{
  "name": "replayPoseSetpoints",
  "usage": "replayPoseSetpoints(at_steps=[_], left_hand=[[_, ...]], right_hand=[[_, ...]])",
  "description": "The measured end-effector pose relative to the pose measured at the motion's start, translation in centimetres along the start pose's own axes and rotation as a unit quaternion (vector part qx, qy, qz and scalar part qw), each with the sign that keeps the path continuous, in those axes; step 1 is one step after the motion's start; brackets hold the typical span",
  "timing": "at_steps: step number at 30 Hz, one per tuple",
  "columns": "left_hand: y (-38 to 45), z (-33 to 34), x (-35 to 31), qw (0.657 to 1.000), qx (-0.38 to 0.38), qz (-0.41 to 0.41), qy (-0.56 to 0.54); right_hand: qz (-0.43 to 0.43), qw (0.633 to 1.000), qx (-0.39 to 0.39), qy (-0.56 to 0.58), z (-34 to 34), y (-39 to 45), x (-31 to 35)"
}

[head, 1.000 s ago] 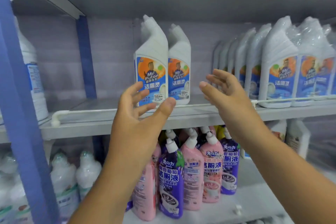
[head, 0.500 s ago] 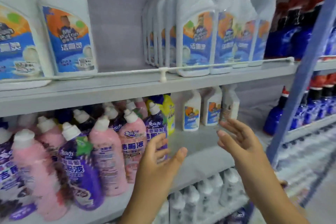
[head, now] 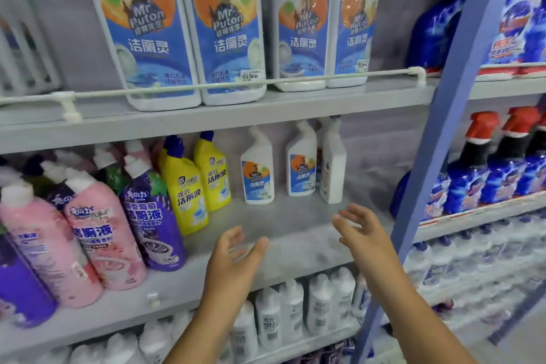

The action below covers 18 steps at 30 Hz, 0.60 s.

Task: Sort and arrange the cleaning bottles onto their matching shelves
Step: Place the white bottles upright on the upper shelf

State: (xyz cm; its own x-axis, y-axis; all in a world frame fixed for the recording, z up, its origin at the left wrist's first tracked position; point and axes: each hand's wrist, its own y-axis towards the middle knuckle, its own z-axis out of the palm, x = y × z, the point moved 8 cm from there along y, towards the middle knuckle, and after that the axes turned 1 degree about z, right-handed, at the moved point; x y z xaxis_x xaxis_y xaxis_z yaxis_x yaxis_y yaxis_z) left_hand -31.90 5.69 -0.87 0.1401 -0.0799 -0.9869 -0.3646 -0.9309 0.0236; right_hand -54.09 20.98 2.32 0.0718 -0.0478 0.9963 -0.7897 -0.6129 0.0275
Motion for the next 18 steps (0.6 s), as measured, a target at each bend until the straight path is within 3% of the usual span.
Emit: replayPoseSetpoints(at_steps=[7, 14, 18], left_hand=[[9.8, 1.9, -1.1, 0.998, -0.065, 0.015, 0.012], [18.3, 5.0, -1.9, 0.992, -0.062, 0.112, 0.025], [21.7, 6.2, -1.5, 0.989, -0.097, 0.106, 0.035]], right_hand=[[0.000, 0.999, -0.033, -0.029, 0.8, 9.7, -1.3], [0.005, 0.992, -0.087, -0.088, 1.3, 17.6, -2.6], [-0.017, 0.983, -0.108, -0.147, 2.2, 20.6, -1.9]])
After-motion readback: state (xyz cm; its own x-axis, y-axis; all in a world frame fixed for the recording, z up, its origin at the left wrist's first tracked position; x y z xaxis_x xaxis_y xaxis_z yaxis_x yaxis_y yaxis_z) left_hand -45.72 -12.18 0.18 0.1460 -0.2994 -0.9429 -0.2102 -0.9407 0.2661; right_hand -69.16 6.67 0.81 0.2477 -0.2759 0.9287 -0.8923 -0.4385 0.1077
